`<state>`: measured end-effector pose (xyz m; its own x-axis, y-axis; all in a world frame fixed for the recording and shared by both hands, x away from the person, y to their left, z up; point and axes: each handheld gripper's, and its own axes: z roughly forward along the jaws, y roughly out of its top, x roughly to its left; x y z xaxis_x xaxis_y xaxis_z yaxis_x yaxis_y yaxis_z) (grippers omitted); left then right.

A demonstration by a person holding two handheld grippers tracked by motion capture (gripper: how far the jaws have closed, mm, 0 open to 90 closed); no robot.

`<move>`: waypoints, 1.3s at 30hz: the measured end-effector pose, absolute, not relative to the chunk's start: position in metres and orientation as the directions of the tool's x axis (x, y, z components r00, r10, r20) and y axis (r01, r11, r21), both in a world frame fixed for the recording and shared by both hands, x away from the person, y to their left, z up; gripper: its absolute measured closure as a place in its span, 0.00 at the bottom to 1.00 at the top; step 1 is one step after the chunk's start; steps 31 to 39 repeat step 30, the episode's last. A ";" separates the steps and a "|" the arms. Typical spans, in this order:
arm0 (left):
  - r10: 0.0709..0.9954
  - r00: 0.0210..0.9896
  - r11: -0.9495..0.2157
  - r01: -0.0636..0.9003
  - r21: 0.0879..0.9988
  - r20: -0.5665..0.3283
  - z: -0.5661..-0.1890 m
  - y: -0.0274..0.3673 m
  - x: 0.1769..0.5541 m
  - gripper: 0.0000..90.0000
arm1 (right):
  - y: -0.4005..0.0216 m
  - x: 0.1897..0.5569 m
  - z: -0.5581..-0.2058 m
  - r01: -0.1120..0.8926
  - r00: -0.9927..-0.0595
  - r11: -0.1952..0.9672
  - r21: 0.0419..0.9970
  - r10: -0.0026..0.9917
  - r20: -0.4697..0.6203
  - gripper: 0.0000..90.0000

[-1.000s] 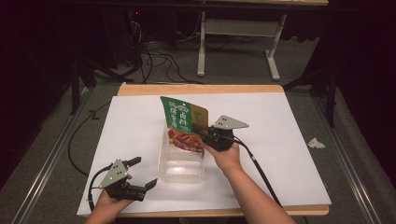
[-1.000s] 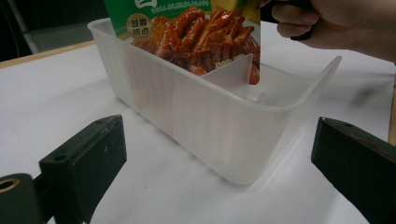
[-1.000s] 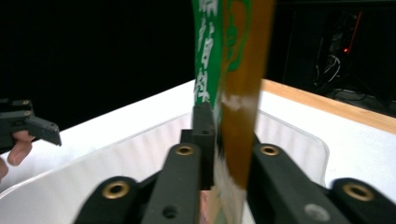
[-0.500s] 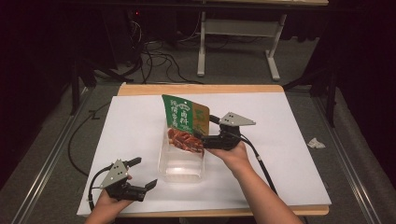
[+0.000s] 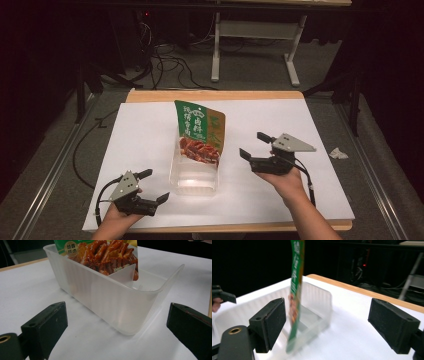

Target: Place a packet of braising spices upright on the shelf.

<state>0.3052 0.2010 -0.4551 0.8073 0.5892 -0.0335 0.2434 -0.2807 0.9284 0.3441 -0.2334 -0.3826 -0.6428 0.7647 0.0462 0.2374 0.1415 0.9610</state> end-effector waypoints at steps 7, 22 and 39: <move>0.588 0.808 -0.291 0.245 0.925 -0.029 -0.456 0.200 0.306 0.04 | -0.279 0.312 -0.398 0.283 -0.575 0.143 0.948 0.817 0.048 0.17; 0.585 0.810 -0.302 0.268 0.915 -0.044 -0.459 0.190 0.307 0.04 | -0.339 0.265 -0.439 0.304 -0.511 0.068 0.950 0.853 0.103 0.18; 0.586 0.809 -0.304 0.270 0.914 -0.044 -0.459 0.191 0.308 0.04 | -0.343 0.266 -0.441 0.308 -0.502 0.077 0.948 0.860 0.093 0.18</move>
